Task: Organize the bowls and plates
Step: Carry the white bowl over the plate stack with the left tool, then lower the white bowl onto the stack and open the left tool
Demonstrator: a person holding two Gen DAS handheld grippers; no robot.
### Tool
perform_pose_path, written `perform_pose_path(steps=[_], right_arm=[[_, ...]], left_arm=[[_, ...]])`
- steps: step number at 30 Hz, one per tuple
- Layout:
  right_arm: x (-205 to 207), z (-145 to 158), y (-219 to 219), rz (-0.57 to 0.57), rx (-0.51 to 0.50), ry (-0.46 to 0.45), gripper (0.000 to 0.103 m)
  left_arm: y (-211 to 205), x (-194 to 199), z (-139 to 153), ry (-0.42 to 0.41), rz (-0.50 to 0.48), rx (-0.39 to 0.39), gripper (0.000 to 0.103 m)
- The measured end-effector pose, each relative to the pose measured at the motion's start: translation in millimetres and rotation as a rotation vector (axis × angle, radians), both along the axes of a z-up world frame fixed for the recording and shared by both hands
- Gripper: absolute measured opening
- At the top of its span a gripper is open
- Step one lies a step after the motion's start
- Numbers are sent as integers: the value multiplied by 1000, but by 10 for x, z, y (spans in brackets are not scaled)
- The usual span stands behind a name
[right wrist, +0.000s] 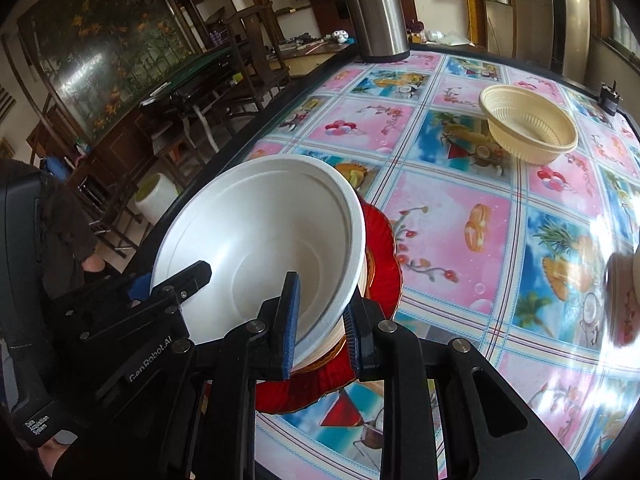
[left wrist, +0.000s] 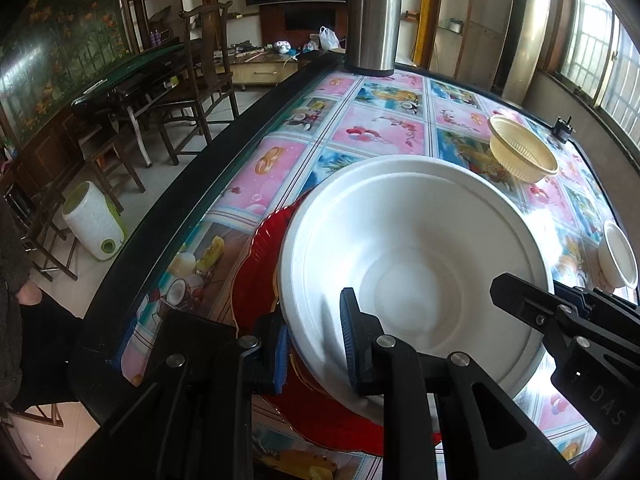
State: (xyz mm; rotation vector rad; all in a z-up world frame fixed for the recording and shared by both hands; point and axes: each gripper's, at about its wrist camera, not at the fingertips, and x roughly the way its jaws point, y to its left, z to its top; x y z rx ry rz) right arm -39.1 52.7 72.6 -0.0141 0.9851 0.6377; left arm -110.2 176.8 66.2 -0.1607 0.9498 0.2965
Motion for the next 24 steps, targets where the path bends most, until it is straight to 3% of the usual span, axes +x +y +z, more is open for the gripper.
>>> perform_pose_path(steps=[19,24], right_arm=[[-3,-72,45,27,-21,29,22],[-19,-38,-12,11,-6,25,22]], left_arm=[[-1,-47,-96,-3,14,65,24],[8,-45,-96,-12,15,64,39]])
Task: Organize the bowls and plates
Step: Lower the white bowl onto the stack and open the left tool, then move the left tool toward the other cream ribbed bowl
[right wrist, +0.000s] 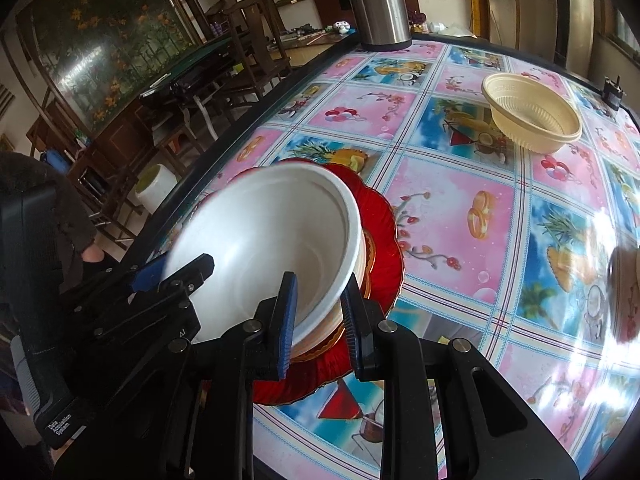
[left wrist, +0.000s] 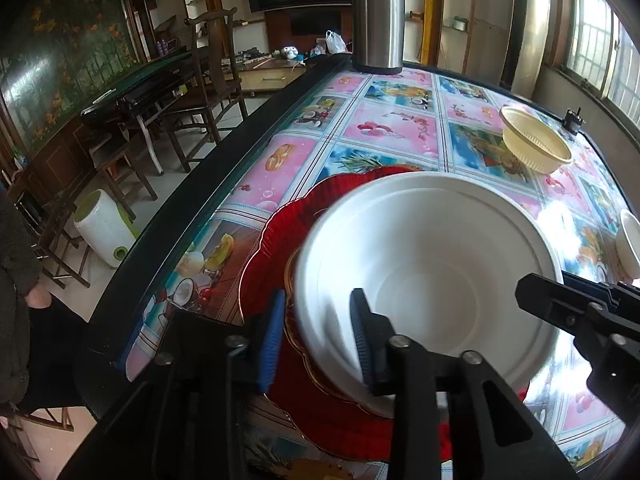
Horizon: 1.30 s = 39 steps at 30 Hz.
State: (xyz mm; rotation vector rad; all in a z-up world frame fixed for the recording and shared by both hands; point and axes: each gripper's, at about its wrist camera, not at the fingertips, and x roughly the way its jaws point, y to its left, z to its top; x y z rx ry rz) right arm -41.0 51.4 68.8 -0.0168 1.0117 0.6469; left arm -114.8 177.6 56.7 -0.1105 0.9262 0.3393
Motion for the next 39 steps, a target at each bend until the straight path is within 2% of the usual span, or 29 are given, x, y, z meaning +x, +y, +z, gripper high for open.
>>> perform_pose_path(steps=[3,8,17,19,20,21,24,32,33,36,39], right_arm=[[5,21,-50,-12,9,-4,22],[11,72,-139,-26,41,-3,22],[-10,135,-328,-60,67,-12,22],[-9,146,-410,-78,74,-12,22],[-7,154,-454,-86,79,-13,22],[-2,160,-509,-97,84,-13,22],[18,174,-693,-140,94,-12,22],[66,153,-1235,-249,111,-3,22],[72,149,-1296,-262,111,-1,23],[101,129,-1468,-299,121,5,33],[149,99,-1605,-327,132,12,34]], left_arm=[[4,-8,44,-23,8,13,51],[-1,-21,115,-55,17,42,51],[-166,9,299,-116,-22,32,52],[-248,30,339,-132,-42,24,64],[-293,39,362,-141,-53,24,74],[-354,45,390,-154,-66,27,75],[-554,94,466,-178,-109,28,75],[-988,318,479,-179,-193,2,75],[-1043,348,466,-175,-203,0,75],[-1176,446,430,-162,-228,-6,75],[-1289,551,400,-144,-247,-19,75]])
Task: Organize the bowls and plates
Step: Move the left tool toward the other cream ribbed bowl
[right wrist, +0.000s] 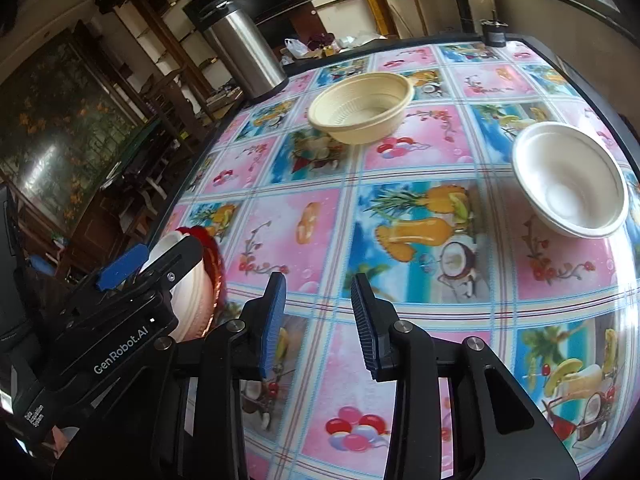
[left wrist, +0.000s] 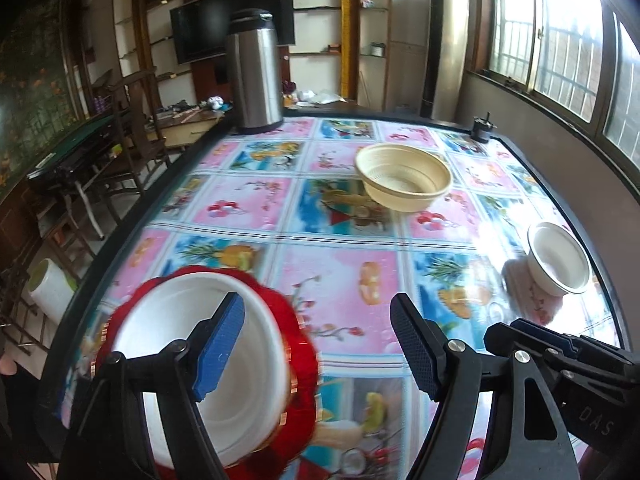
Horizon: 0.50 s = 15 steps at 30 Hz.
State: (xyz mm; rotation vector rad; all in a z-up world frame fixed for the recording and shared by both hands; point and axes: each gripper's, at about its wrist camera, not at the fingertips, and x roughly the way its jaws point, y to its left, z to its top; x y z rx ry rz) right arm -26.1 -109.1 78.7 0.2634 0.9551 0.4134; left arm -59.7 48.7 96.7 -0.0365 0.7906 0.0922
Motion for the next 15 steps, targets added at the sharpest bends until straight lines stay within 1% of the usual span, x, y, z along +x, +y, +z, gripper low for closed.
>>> perform_pose_path(steps=[7,15], right_arm=[[213,-70,-207,-49,12,25,34],[438,-30,-278,-70,28,21,34]], left_arm=[[-111,241,-14,26,-4,-6,75],[-156,479,28,20,10,6,75]])
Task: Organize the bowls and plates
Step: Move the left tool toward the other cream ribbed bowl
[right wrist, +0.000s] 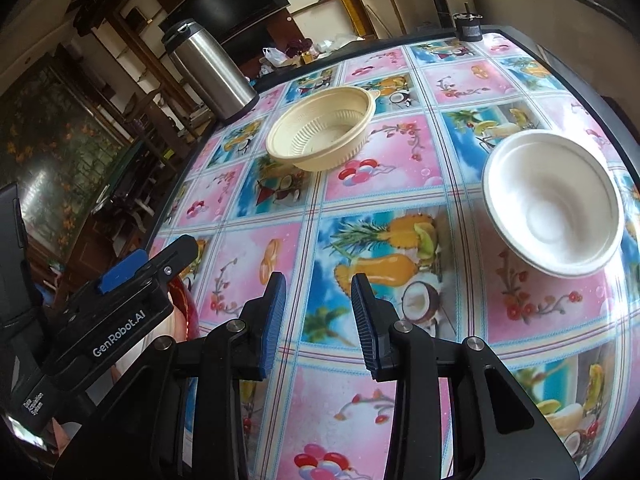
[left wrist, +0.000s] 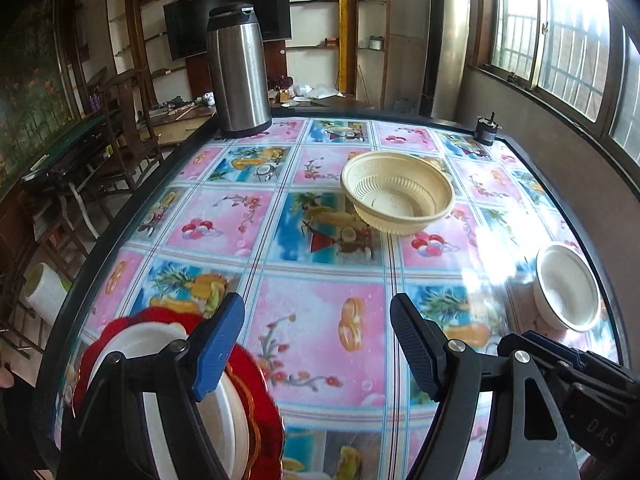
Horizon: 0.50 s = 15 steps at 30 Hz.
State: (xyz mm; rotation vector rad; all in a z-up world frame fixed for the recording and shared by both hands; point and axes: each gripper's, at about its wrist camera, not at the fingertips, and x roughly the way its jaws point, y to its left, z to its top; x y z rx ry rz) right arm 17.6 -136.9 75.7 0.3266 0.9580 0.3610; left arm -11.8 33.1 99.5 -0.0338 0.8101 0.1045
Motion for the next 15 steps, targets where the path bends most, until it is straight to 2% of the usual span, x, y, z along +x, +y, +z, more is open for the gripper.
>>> perform_pose_path(steps=[12,15], right_arm=[[378,17,20,-10,-6,3,34],[529,-6,31,-16,-7,16,45]], left_arm=[[-64,361,-54,39,-10,11,75],[-64,476,-69,53,-12,17,75]])
